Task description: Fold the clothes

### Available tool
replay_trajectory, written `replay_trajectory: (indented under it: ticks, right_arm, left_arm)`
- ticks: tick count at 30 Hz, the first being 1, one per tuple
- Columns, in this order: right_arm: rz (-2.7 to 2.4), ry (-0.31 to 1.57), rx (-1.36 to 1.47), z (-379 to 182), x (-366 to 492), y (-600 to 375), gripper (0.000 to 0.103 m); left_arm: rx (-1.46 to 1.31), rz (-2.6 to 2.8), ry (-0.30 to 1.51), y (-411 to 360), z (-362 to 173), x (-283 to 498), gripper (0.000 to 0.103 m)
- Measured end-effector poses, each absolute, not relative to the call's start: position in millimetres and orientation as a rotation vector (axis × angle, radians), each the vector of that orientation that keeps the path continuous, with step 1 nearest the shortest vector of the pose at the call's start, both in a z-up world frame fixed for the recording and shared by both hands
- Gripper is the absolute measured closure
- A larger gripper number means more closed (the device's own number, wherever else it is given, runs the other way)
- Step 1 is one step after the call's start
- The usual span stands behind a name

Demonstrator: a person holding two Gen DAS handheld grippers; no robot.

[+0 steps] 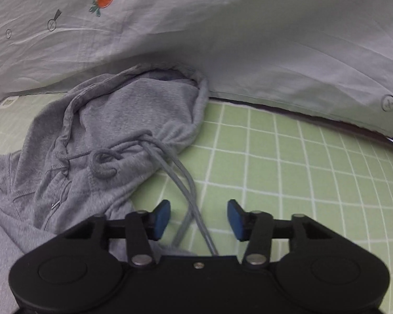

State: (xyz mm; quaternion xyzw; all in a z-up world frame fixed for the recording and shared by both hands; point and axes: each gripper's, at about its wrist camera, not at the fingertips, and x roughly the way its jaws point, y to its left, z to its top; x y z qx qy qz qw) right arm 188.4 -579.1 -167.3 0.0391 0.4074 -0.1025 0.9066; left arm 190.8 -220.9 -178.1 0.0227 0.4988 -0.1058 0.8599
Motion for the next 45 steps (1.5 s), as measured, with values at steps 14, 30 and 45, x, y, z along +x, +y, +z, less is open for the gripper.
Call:
replay_trajectory:
  ticks: [14,30,45]
  right_arm:
    - [-0.258,0.608,0.143,-103.9,147.4,-572.3,0.100]
    - [-0.119,0.607,0.241,-67.0,40.8,-479.5,0.098]
    - [-0.322,0.710,0.133,-103.9,88.2,-515.5,0.001]
  left_arm:
    - [0.026,-0.193,1.051,-220.7,-175.9,188.8,0.000]
    - [0.006,-0.282,0.982,-211.9,-145.4,132.1,0.000]
    - [0.039,-0.229,1.022,-210.6,-162.3,155.4,0.000]
